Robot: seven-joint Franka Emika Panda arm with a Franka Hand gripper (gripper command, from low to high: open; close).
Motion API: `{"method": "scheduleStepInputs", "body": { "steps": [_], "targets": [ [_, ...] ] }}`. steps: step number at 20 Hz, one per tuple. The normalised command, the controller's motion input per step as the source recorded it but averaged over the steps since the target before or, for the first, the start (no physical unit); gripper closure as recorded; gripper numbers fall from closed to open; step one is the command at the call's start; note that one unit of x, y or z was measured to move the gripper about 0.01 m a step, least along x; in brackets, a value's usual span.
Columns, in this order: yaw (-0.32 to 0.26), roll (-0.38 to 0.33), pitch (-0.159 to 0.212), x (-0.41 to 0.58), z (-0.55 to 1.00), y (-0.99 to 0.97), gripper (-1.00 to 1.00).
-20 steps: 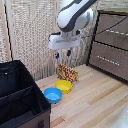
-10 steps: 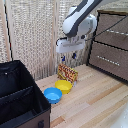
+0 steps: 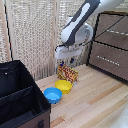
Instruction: Position your gripper near the granola bar, please. Lightly grip the granola bar with your gripping tool. Relocate your gripper along with the granola bar toward the leading division of the caddy with caution. Gently release the granola bar into the leading division of the caddy.
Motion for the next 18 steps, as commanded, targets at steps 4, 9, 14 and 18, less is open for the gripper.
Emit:
{"method": "scheduleStepInputs", "body": {
  "steps": [4, 9, 14, 18],
  "targets": [
    [0.025, 0.000, -0.014, 0.244, -0.03, -0.36, -1.00],
    [0.000, -0.008, 0.000, 0.149, -0.19, -0.03, -1.00],
    [0.037, -0.051, 0.018, 0.314, -0.33, 0.00, -1.00],
    [0.054, -0.050, 0.084, 0.356, -0.21, 0.00, -1.00]
  ]
}}
